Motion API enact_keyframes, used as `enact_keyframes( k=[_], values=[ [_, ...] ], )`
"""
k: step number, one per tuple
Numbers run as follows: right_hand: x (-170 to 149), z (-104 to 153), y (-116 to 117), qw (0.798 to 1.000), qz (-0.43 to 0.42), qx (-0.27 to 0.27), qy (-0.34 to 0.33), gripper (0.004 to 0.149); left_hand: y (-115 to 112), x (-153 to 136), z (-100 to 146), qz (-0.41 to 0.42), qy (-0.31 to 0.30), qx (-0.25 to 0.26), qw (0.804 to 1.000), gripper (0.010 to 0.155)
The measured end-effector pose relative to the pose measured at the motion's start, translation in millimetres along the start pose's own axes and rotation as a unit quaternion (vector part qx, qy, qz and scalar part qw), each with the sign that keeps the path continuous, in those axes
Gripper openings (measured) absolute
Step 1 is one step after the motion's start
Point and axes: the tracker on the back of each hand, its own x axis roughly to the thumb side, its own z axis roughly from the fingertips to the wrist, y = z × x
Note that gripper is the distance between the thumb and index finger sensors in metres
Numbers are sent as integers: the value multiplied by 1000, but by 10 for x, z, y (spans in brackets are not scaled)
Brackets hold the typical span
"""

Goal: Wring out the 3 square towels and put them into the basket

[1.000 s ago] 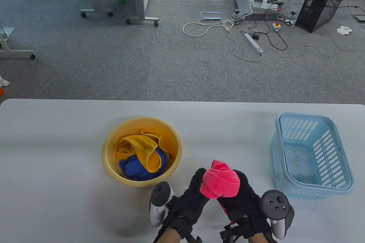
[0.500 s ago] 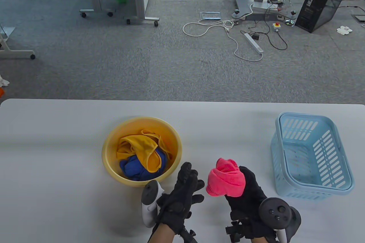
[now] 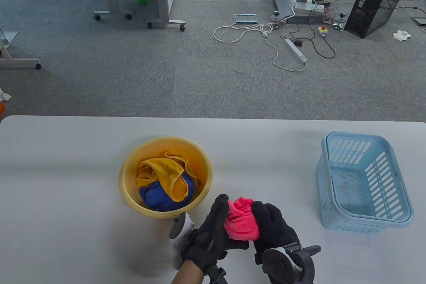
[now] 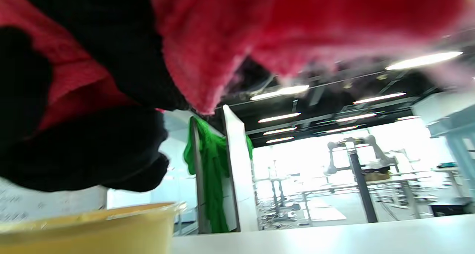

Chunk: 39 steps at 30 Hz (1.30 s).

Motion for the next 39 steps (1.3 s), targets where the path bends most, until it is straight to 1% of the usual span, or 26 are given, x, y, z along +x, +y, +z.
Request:
enact_keyframes(
  k=[2,4,6,9,10,11,13,16,19,23,24,25,27,28,30,32,34,35,36,37,39],
  values=[
    [73,6,5,1000,21,4,-17,80,44,5,13,-8,1,14,1000,97],
    [123,9,15,999,23,9,-32,79,78,17,17,-9,1,21,1000,97],
    [160,14,24,999,21,11,-40,79,120,32,13,-18,2,25,1000,91],
    [178,16,32,999,13,15,-44,78,148,50,14,-30,-8,38,999,72],
    [176,14,37,999,4,20,-45,78,153,62,16,-31,-18,48,998,64],
    [169,12,48,999,-8,23,-43,78,152,77,22,-37,-25,58,997,59],
    [146,-2,59,998,-35,38,-38,78,157,106,34,-63,-38,73,995,54],
    [101,-10,81,995,-81,52,-23,79,161,147,44,-113,-54,86,988,53],
    [59,-20,93,990,-126,68,-2,80,148,188,58,-141,-68,98,983,53],
    [-10,-37,128,971,-207,111,42,82,112,267,85,-209,-100,119,965,53],
    [-32,-41,146,964,-230,123,54,83,95,291,88,-227,-116,121,959,53],
    [-59,-42,171,955,-251,141,67,84,79,318,96,-264,-133,128,947,52],
    [-87,-39,204,944,-278,155,81,86,46,353,114,-303,-157,143,929,51],
    [-92,-41,210,942,-283,158,85,86,31,363,119,-313,-168,149,923,50],
    [-104,-49,211,939,-286,168,87,86,18,378,124,-330,-189,149,913,50],
    [-121,-52,226,932,-302,179,92,87,8,390,127,-344,-204,145,905,50],
    [-146,-51,262,919,-329,193,100,87,-13,405,141,-360,-224,148,894,50],
    [-158,-55,284,910,-347,204,103,86,-25,414,149,-376,-240,156,881,49],
    [-171,-59,303,901,-360,216,107,85,-34,421,153,-384,-250,160,875,49],
    [-180,-64,314,895,-370,226,107,81,-40,424,154,-388,-253,156,872,49],
    [-212,-78,331,876,-390,263,112,78,-46,424,151,-396,-256,146,870,49]
  ],
)
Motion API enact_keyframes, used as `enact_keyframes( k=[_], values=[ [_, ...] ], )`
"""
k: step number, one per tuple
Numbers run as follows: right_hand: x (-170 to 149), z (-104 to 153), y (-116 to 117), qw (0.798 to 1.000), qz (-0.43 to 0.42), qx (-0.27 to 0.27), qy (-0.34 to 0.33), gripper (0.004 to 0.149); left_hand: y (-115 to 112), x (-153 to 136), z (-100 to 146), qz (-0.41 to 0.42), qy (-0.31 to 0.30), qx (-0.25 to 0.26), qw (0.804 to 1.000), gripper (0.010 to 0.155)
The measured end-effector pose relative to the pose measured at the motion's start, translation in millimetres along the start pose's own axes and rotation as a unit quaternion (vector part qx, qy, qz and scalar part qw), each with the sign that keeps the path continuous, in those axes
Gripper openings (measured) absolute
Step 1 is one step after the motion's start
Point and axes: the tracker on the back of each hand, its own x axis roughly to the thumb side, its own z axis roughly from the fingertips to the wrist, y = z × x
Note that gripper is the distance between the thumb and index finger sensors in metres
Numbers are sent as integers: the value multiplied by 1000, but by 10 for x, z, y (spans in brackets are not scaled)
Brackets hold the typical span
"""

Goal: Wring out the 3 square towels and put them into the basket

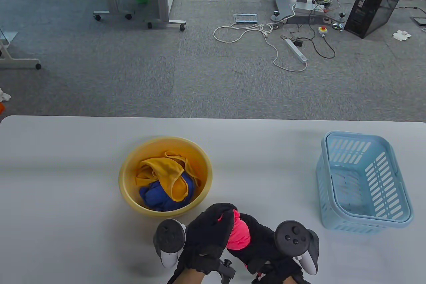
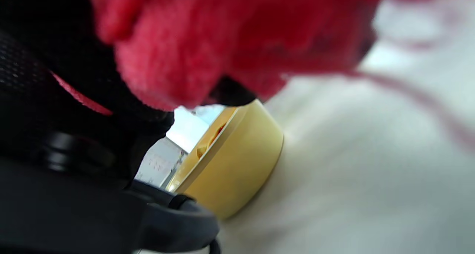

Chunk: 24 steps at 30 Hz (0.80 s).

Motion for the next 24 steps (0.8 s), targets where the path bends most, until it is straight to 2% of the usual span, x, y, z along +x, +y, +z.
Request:
enact_keyframes(
  k=[4,7,11,20,24],
  values=[
    [-79,-37,-1,996,-62,57,17,74,-18,31,-19,-3,-21,-11,1000,49],
    [-114,-73,11,987,-107,117,33,72,-15,78,-15,-11,-32,-9,999,49],
    [-160,-104,62,972,-161,167,30,69,-4,146,-20,-22,-57,-17,998,49],
    [-245,-149,169,946,-231,227,17,67,1,233,-24,-48,-91,-18,995,49],
    [-269,-182,241,928,-261,266,-3,65,15,266,-66,-44,-99,-55,993,48]
  ],
)
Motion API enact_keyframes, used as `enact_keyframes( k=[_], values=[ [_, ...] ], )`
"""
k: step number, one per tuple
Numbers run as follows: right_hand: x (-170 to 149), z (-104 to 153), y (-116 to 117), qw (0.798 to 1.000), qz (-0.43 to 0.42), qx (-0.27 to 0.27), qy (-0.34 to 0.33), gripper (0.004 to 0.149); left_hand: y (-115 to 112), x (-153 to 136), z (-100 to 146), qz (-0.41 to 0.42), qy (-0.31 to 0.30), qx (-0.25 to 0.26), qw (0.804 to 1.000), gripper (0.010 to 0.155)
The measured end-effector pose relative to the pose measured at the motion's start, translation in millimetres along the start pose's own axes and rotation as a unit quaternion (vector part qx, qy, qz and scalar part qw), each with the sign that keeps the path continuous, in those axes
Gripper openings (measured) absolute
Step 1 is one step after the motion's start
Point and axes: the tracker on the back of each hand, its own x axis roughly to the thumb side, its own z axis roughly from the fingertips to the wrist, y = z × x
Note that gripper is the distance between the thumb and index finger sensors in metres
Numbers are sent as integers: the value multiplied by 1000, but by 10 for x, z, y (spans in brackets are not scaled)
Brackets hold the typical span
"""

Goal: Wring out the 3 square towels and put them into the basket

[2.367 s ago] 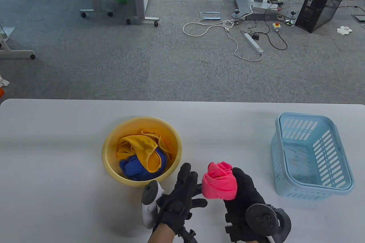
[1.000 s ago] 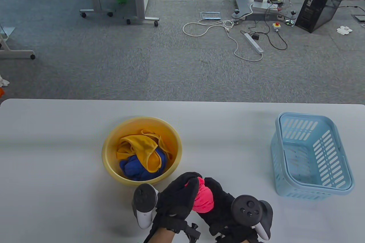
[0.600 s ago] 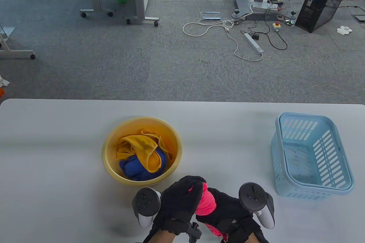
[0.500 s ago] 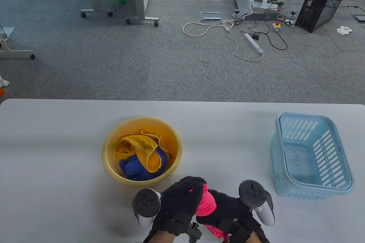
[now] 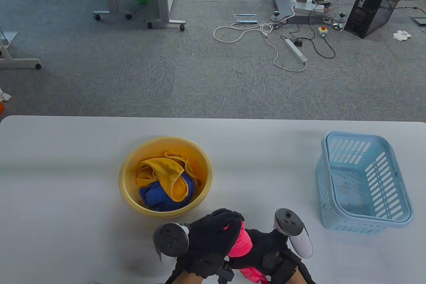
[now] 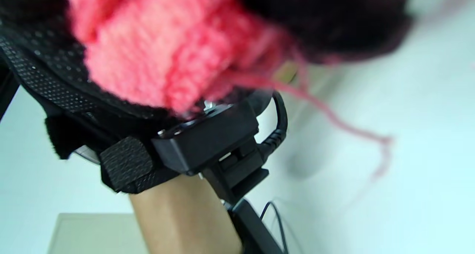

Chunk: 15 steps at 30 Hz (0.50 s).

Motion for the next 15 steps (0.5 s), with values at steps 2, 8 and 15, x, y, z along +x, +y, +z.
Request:
enact_keyframes(
  k=[2,8,15],
  values=[
    [-26,-31,19,1000,-14,18,-8,64,7,21,-9,-3,-4,-2,1000,48],
    [-135,-114,89,995,-66,66,-22,62,13,30,-15,-5,-12,-26,1000,47],
    [-214,-184,169,987,-114,107,-36,60,14,52,-31,4,-20,-50,999,47]
  ],
)
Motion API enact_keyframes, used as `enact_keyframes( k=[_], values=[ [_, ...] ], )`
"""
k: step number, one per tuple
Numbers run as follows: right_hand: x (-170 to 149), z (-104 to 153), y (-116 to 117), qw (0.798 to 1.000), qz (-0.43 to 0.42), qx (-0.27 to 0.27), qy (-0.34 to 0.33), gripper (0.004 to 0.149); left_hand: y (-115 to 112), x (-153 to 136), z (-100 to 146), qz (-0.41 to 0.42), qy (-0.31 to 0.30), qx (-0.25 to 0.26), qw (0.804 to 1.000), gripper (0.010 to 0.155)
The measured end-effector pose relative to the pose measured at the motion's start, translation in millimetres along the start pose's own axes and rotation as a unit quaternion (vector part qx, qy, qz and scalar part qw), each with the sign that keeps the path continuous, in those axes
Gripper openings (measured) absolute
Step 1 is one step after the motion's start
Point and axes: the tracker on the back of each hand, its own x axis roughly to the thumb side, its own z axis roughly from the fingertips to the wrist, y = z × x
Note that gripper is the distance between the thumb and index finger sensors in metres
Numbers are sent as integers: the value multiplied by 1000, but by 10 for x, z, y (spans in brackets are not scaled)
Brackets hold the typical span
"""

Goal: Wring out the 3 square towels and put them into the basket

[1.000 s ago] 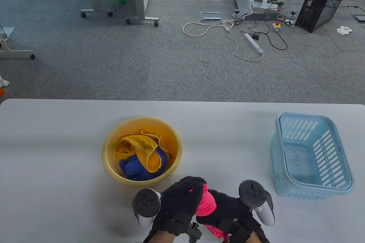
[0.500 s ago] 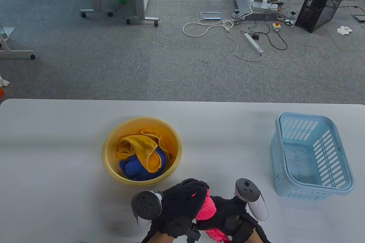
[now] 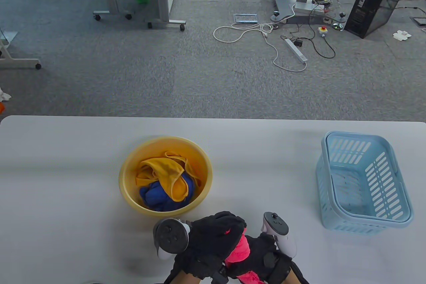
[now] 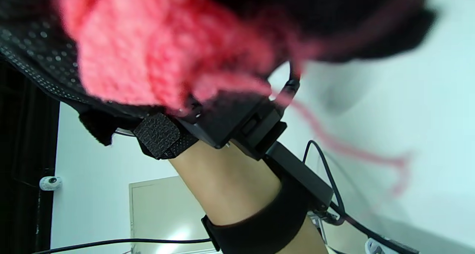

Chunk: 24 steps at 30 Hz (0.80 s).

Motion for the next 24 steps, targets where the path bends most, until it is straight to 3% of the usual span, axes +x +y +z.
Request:
enact_keyframes(
  k=[24],
  values=[
    [-74,-45,43,999,-40,33,-5,57,-38,-21,-9,32,-22,-18,999,45]
  ],
)
